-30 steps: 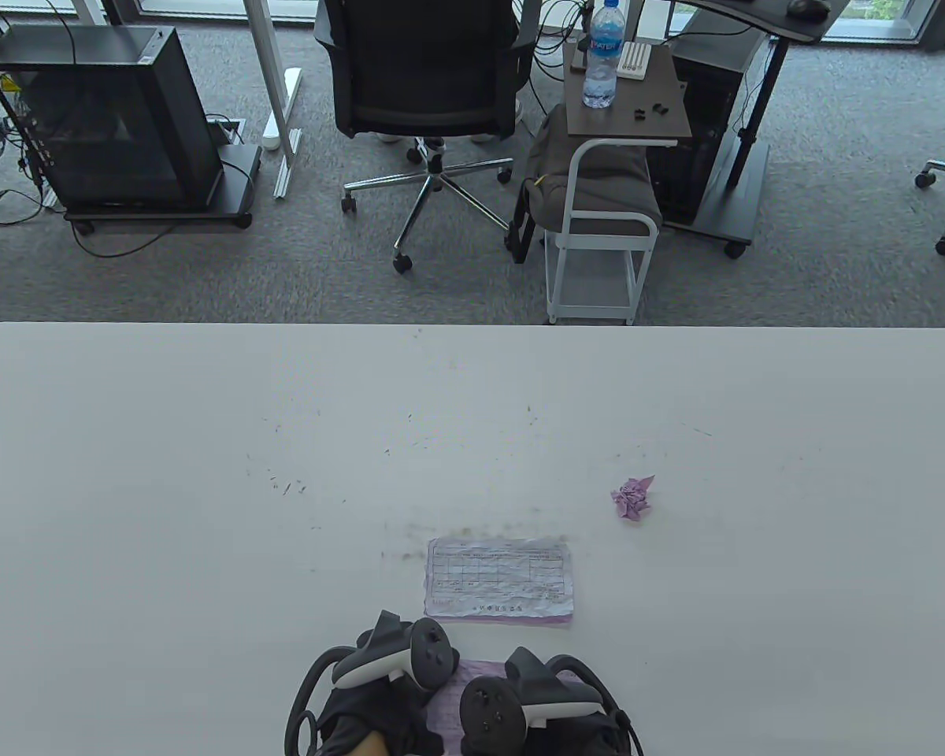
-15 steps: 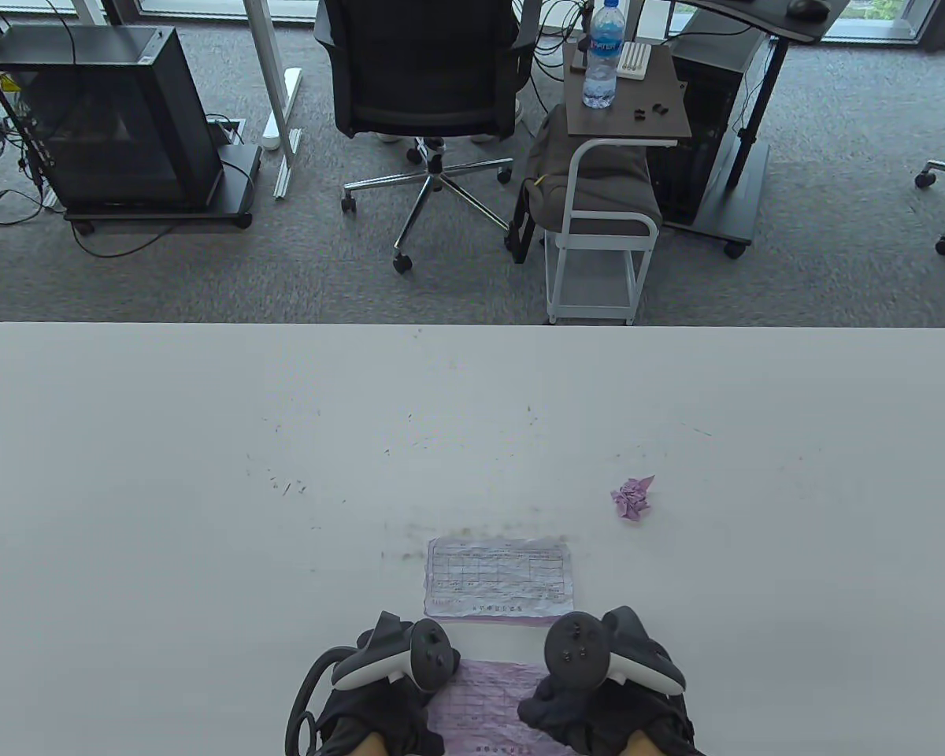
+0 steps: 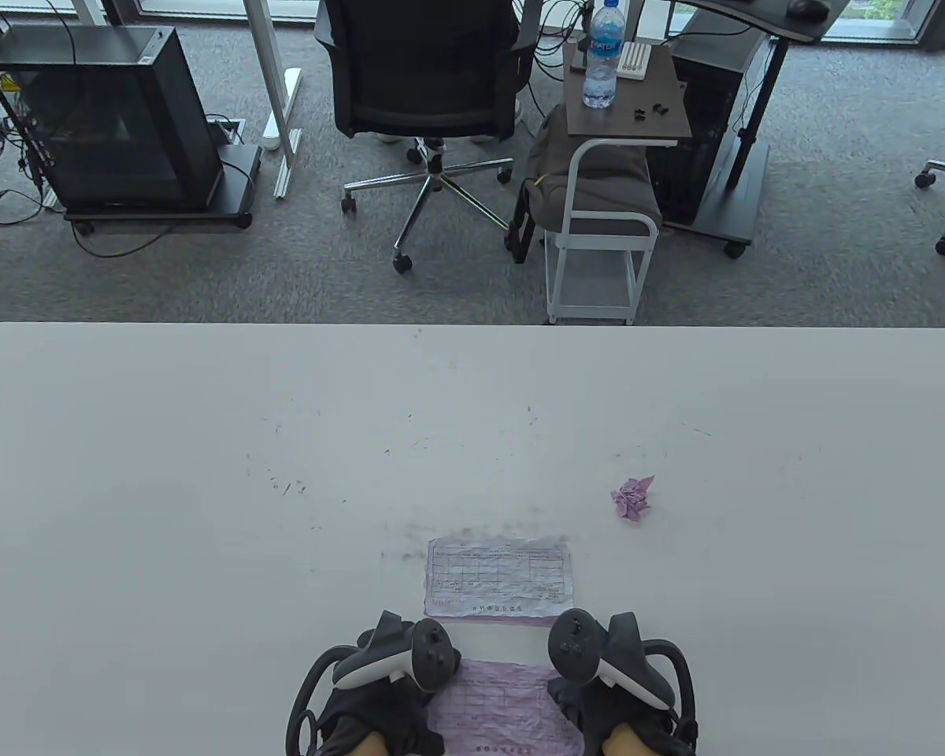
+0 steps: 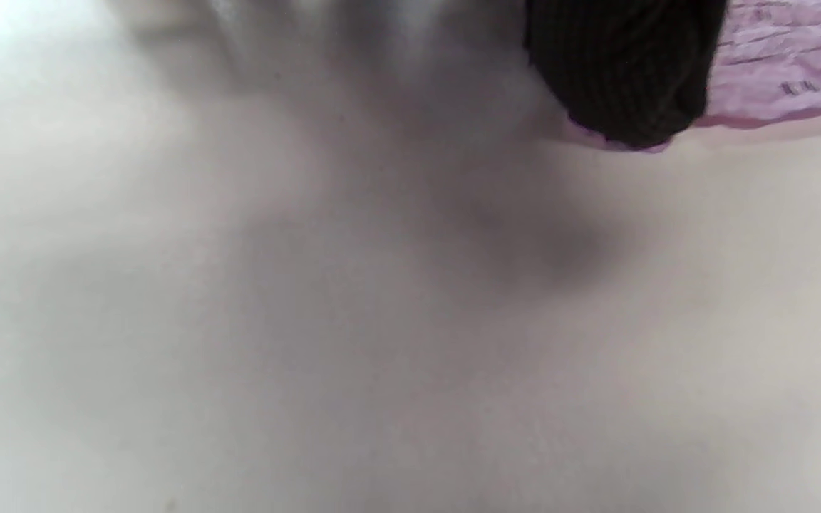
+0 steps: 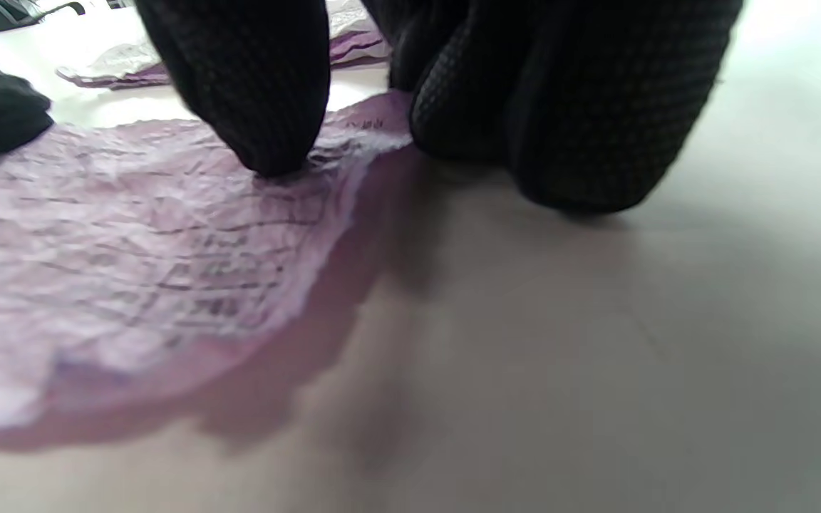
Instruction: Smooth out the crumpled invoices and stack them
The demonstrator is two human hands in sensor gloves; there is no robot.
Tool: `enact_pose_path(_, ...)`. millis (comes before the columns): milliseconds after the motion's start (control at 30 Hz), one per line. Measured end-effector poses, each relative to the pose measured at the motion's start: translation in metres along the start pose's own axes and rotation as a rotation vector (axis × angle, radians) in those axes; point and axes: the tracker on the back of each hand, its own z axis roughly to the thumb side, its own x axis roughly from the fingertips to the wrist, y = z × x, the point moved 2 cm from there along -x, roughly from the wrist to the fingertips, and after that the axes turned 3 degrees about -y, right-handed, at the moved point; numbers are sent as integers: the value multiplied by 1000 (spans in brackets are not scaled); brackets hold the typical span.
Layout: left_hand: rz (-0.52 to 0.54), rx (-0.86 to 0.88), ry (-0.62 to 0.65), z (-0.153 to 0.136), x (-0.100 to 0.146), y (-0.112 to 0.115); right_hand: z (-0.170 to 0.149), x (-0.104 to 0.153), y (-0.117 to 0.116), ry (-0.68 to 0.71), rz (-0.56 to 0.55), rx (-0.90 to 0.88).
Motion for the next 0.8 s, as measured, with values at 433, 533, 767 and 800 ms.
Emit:
enact_pose_path(433, 2, 1, 3, 1, 0, 1, 5, 5, 3, 10, -43, 79)
enact_pose_path(533, 3, 3, 3, 1, 0, 1, 5, 6, 6, 23, -51, 86)
enact_pose_path(767, 3, 9, 4, 0, -1, 1, -8, 12, 17, 128, 10, -158)
enact_pose_path(800, 3, 10, 4, 0, -1, 1, -10, 12, 19, 154, 10, -194)
